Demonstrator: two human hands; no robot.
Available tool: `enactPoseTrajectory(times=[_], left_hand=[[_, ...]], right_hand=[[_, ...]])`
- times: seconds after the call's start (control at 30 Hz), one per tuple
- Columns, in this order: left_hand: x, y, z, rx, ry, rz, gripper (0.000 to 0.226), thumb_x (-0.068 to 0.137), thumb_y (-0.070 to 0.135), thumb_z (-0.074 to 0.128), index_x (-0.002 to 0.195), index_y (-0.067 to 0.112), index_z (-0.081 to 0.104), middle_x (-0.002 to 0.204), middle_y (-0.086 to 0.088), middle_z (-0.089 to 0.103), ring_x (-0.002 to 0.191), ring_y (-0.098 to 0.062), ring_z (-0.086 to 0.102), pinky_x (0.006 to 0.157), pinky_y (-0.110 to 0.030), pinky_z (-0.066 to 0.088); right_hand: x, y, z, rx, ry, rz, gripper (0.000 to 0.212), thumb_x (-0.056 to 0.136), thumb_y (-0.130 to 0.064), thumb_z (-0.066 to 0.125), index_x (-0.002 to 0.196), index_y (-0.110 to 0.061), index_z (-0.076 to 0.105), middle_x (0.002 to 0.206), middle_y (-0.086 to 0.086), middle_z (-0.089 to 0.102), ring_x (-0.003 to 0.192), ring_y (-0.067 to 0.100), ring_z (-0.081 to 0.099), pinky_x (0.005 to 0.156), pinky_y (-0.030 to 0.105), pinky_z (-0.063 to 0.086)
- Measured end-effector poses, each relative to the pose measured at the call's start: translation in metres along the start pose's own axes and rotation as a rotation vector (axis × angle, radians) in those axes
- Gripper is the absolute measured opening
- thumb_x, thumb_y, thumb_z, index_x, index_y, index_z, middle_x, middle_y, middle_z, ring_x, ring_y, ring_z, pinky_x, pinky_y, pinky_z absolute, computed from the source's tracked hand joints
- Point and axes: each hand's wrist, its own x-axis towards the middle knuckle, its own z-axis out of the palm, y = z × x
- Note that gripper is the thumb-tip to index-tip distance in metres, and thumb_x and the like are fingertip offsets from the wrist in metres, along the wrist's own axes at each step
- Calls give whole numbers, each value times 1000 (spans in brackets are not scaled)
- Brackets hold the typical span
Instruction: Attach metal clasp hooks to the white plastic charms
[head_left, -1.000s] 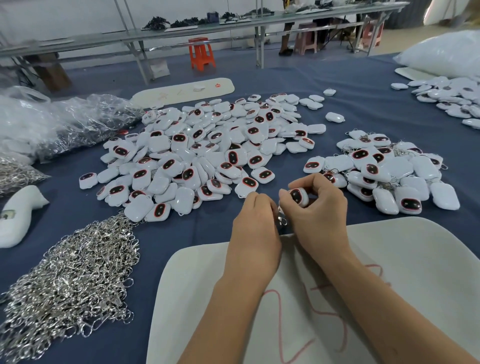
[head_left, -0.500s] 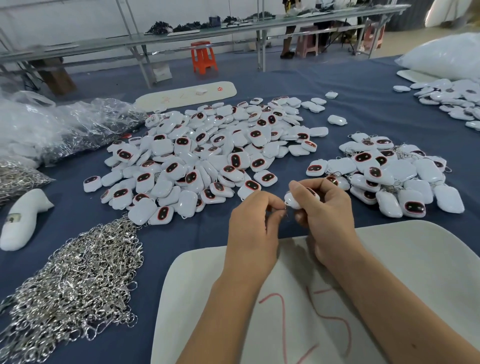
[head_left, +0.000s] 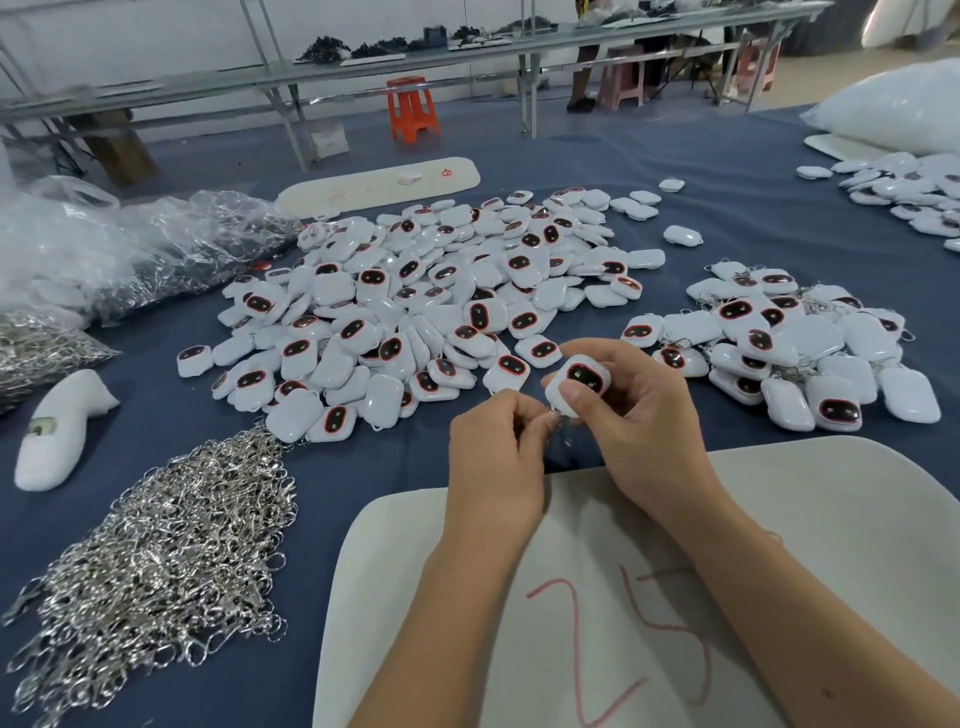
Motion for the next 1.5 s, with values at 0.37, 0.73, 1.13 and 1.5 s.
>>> enactPoseTrajectory(times=[0.37, 0.73, 1.13, 1.5], left_hand=[[5, 4, -4, -179, -23, 16, 8, 88, 10, 76, 86, 18, 76, 83, 10, 75, 80, -6, 67, 74, -22, 53], [4, 0, -5, 79, 34, 111, 13, 89, 10, 72, 79, 16, 71, 77, 11, 69, 75, -8, 63, 71, -22, 48], [3, 10, -11, 435, 56, 209, 12, 95, 9, 63, 85, 6, 68, 87, -8, 66, 77, -26, 55, 69, -38, 37], [5, 3, -7, 467, 34, 174, 20, 91, 7, 59, 74, 15, 56, 78, -1, 60, 70, -19, 47, 61, -32, 26]], right_hand=[[3, 4, -2, 274, 101, 111, 17, 95, -11, 75, 111, -16, 72, 77, 0, 69, 59, 15, 62, 60, 22, 52], [0, 7, 1, 139, 92, 227, 17, 91, -30, 80, 97, -23, 66, 58, 2, 63, 50, 16, 52, 44, 27, 41], [-8, -2, 9, -160, 49, -10, 37, 84, -27, 87, 96, -24, 52, 74, -13, 71, 63, 9, 67, 57, 13, 47], [-9, -4, 11, -208, 16, -44, 32, 89, -24, 83, 98, -21, 52, 73, -4, 70, 61, 18, 65, 56, 28, 50]])
